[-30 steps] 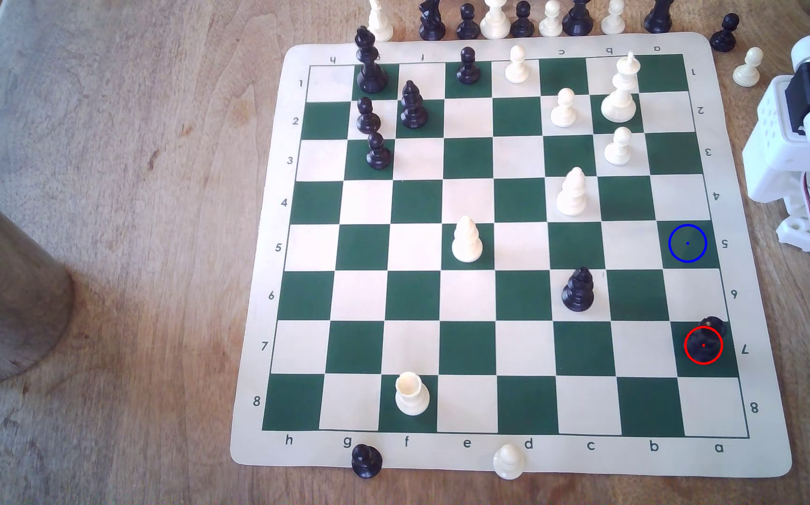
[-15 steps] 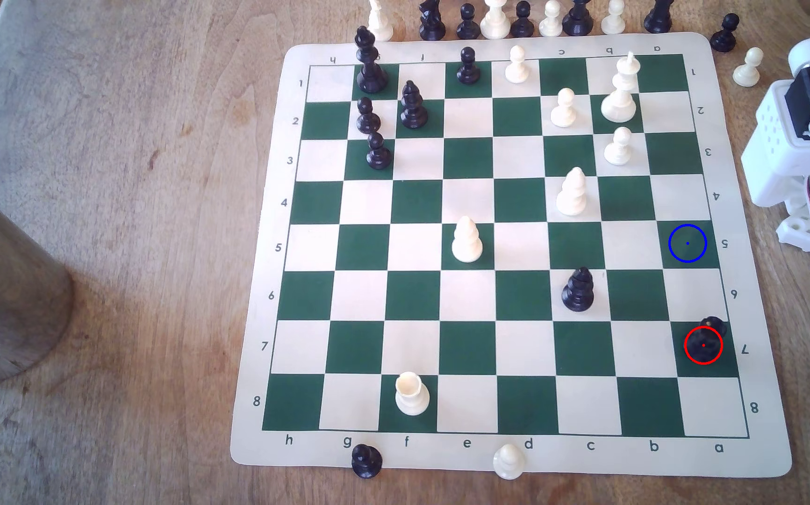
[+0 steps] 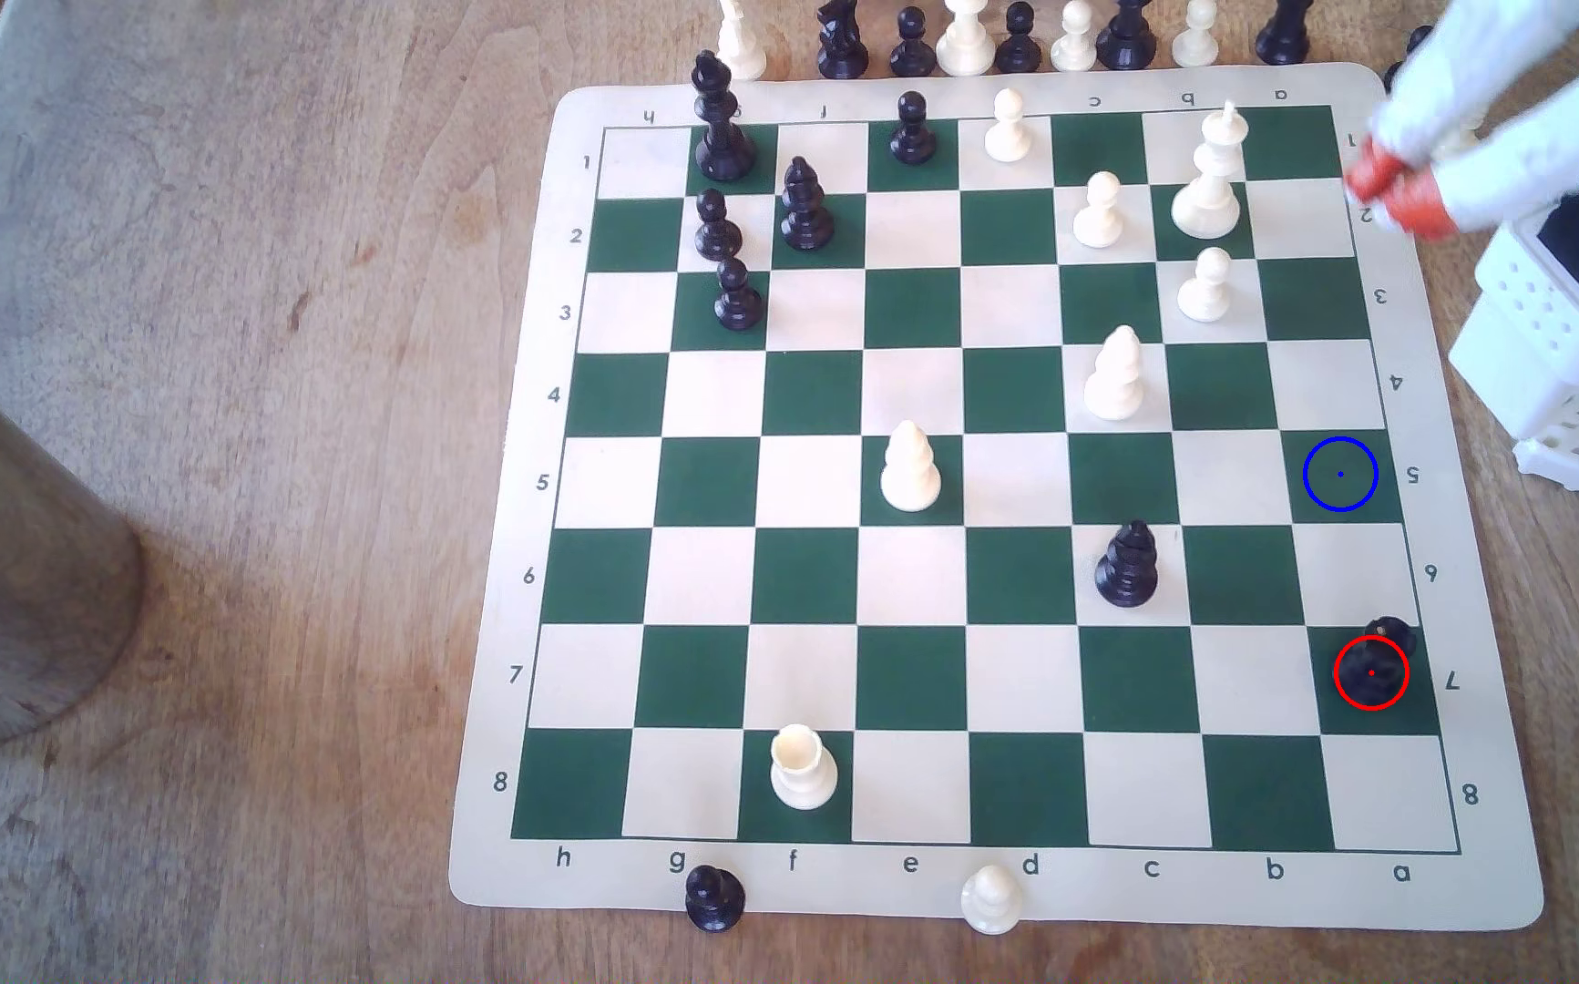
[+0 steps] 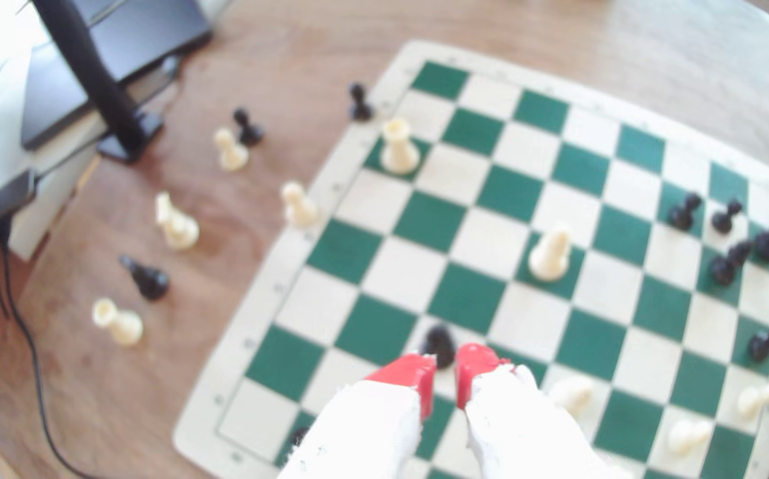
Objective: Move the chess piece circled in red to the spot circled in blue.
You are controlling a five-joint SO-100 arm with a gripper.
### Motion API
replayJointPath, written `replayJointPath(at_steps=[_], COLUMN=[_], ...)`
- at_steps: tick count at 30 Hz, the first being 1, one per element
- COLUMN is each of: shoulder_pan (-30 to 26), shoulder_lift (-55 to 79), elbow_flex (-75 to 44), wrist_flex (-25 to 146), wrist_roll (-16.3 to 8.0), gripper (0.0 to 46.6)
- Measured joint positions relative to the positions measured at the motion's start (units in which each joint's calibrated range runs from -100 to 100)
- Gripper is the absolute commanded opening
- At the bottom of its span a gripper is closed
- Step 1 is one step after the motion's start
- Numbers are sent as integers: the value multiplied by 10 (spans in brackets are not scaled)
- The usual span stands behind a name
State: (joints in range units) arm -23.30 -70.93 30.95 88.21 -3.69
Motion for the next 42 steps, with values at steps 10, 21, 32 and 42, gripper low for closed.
replayJointPath(at_steps=[10,21,32,42], shoulder_pan=[-77,-123,-173,-189], shoulder_lift=[-7,-5,93,116], elbow_flex=[195,283,313,373], wrist_flex=[-21,-41,-121,-178], wrist_roll=[-37,-40,-52,-77], gripper=[159,142,166,199])
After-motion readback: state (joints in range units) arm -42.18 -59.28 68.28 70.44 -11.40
